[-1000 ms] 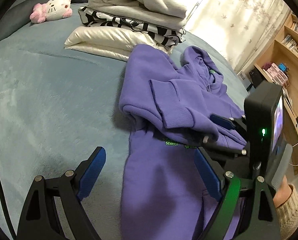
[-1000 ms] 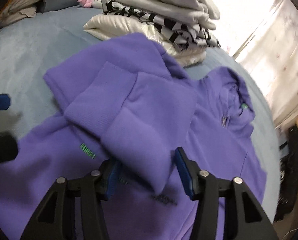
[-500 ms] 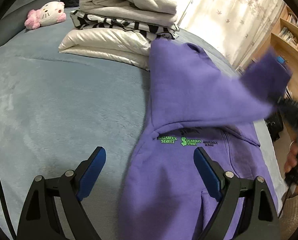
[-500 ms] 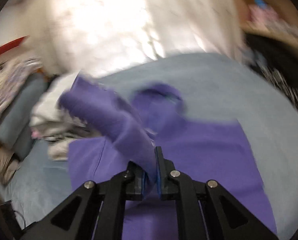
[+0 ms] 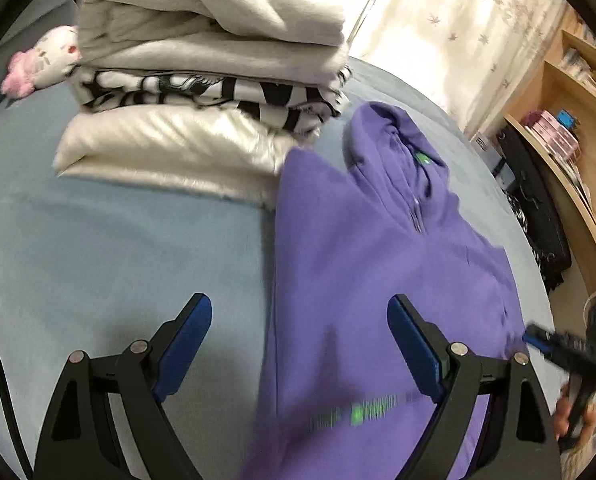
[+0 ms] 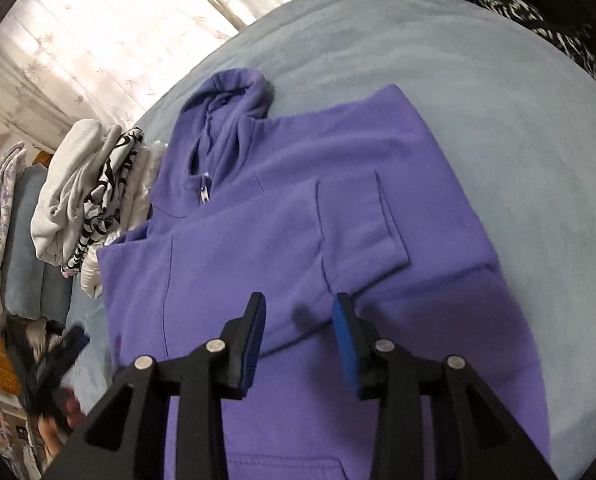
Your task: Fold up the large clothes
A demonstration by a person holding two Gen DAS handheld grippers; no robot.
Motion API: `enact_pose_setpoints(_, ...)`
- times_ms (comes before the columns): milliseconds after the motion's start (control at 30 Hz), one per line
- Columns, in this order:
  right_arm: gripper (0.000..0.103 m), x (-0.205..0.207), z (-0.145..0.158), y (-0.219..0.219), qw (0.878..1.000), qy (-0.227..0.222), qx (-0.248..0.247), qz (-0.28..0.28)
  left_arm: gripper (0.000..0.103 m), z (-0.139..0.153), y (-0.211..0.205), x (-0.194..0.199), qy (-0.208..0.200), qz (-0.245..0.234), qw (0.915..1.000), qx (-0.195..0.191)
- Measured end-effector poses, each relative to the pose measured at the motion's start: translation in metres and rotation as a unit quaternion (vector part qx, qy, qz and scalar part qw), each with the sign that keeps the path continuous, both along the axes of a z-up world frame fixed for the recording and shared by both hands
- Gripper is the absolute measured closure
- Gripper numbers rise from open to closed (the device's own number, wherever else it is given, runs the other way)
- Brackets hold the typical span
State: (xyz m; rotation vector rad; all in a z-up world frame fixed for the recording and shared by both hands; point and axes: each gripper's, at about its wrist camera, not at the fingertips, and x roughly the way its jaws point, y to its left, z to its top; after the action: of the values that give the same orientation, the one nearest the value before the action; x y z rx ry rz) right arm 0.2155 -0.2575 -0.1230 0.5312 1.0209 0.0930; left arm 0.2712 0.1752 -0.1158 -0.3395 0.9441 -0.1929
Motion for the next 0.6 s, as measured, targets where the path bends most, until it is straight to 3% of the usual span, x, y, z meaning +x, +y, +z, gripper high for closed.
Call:
enact_pose_setpoints(200, 0.068, 0.017, -0.007, 0.003, 1.0, -0.011, -0.004, 0.02, 0.015, -0.028, 0.002, 0.066, 0.036, 0.01, 0.9993, -0.008)
enact_pose_setpoints(367, 0.068, 0.04, -0.016, 0.0, 1.0, -0.003, -0.006, 0.025, 0.018, -0.048, 0.001, 0.087, 0.047, -0.005, 0.9975, -0.053)
enact_pose_setpoints(400, 0.068, 0.046, -0.017, 0.0, 1.0, -0.002, -0.012, 0.025, 0.024, -0.05, -0.003, 0.087, 0.046, -0.011, 0.9975, -0.053)
enact_pose_setpoints(467, 0.068, 0.055, -0.02, 0.0, 0.999, -0.002, -0.019, 0.027, 0.07, -0.051, -0.015, 0.091, 0.046, -0.034, 0.9977, -0.036)
enact_pose_setpoints(600, 0.068, 0.07, -0.029, 0.003, 0.999, 0.011, -0.04, 0.035, 0.085, -0.034, -0.041, 0.083, 0.019, -0.068, 0.9969, 0.035)
